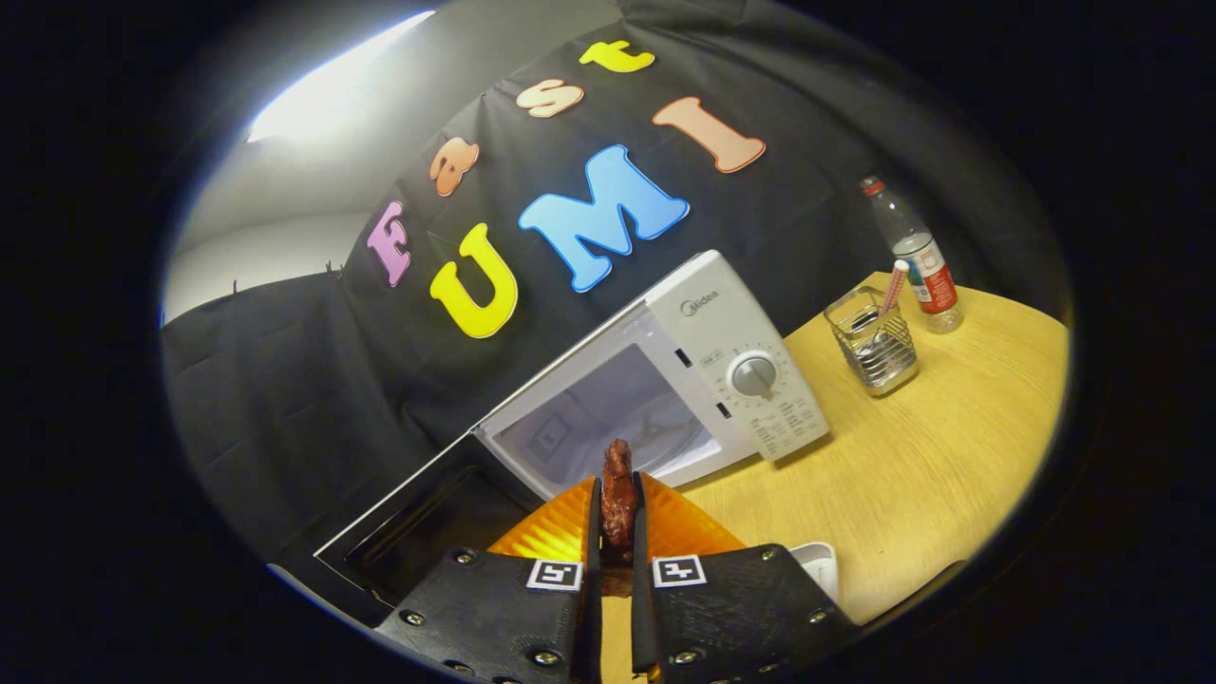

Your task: Open the microwave, put the food inside, and close the microwave door.

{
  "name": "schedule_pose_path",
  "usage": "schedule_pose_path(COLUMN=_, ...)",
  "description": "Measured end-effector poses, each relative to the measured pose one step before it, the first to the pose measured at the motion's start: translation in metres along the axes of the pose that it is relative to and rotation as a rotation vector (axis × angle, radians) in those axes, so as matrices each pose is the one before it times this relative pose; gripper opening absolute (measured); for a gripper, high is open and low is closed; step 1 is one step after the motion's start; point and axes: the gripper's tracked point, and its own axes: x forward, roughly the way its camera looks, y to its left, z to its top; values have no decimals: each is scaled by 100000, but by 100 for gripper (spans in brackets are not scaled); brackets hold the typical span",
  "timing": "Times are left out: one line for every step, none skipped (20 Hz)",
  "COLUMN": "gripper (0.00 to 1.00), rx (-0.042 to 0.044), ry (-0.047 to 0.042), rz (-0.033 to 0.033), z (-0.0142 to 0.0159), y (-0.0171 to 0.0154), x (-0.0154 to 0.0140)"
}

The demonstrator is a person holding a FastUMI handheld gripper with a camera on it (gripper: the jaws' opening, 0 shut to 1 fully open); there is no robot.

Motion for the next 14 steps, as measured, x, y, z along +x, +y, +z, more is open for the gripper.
schedule_pose_path(gripper=12, rx=-848, ry=-538, rz=-301, z=-100, y=691, x=1127)
schedule_pose_path(gripper=12, rx=-1391, ry=-547, rz=-282, z=-242, y=649, x=1114)
schedule_pose_path(gripper=12, rx=-1917, ry=-177, rz=-136, z=-273, y=654, x=1097)
schedule_pose_path(gripper=12, rx=-1426, ry=35, rz=-1045, z=-369, y=395, x=1126)
schedule_pose_path(gripper=12, rx=-949, ry=28, rz=-660, z=-424, y=366, x=996)
schedule_pose_path(gripper=12, rx=-693, ry=-123, rz=-536, z=-498, y=352, x=992)
schedule_pose_path(gripper=12, rx=-1197, ry=-227, rz=-893, z=-439, y=181, x=1023)
schedule_pose_path(gripper=12, rx=-1557, ry=-150, rz=-1015, z=-467, y=64, x=1121)
schedule_pose_path(gripper=12, rx=-647, ry=40, rz=-508, z=-488, y=122, x=1024)
schedule_pose_path(gripper=12, rx=-89, ry=-577, rz=-90, z=-320, y=205, x=964)
schedule_pose_path(gripper=12, rx=-708, ry=445, rz=-893, z=-367, y=-1, x=1058)
schedule_pose_path(gripper=12, rx=-1008, ry=69, rz=-1550, z=-345, y=-193, x=1027)
schedule_pose_path(gripper=12, rx=-1121, ry=-223, rz=-1215, z=-137, y=-36, x=1118)
schedule_pose_path(gripper=12, rx=-495, ry=-609, rz=-676, z=22, y=-44, x=1044)
